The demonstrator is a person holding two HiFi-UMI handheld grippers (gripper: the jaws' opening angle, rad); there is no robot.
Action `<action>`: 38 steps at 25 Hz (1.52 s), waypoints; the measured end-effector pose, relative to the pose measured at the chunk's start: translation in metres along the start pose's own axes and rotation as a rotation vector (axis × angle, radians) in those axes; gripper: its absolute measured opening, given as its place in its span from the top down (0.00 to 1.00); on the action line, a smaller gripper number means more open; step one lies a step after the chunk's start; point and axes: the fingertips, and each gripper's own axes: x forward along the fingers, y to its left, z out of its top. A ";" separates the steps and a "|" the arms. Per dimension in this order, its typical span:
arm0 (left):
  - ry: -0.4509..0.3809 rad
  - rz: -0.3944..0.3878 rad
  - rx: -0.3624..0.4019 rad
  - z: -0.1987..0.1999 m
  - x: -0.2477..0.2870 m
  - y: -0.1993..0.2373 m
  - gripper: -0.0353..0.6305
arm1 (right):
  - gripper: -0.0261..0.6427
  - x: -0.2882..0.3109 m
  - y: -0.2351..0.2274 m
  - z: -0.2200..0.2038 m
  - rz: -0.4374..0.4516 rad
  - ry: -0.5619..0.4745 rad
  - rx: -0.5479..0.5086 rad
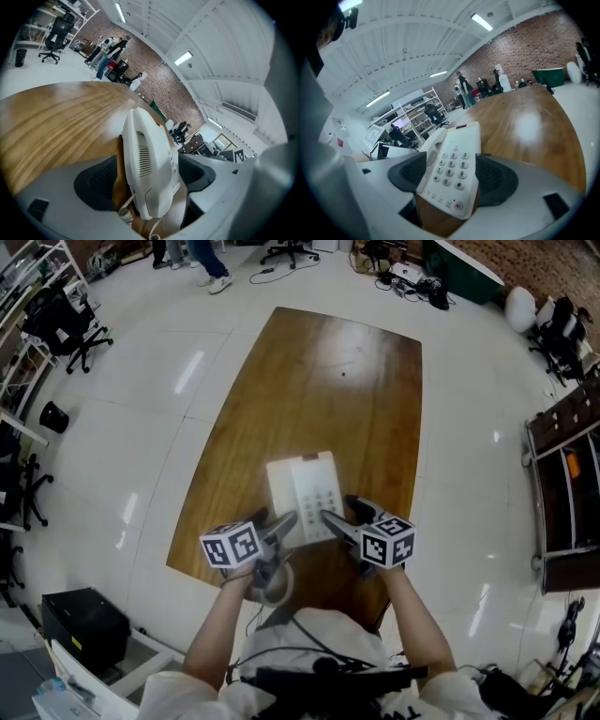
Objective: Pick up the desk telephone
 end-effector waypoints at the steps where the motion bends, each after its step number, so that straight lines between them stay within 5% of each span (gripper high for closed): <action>1: 0.006 -0.003 -0.005 -0.001 0.003 0.001 0.34 | 0.46 0.001 -0.005 -0.003 0.001 0.010 0.010; 7: 0.045 -0.024 -0.031 -0.002 0.017 0.007 0.34 | 0.46 0.010 -0.030 -0.019 0.052 0.071 0.110; 17: 0.110 -0.115 -0.030 0.005 0.043 -0.001 0.30 | 0.46 0.028 -0.032 -0.009 0.264 0.179 0.181; 26: 0.148 -0.116 -0.024 0.008 0.052 -0.003 0.29 | 0.50 0.039 -0.024 -0.023 0.301 0.417 0.233; 33: 0.115 -0.106 -0.049 0.011 0.053 -0.002 0.30 | 0.55 0.040 -0.024 -0.023 0.316 0.411 0.195; 38: 0.059 -0.102 -0.042 0.010 0.048 0.000 0.31 | 0.55 0.042 -0.029 -0.033 0.234 0.376 0.093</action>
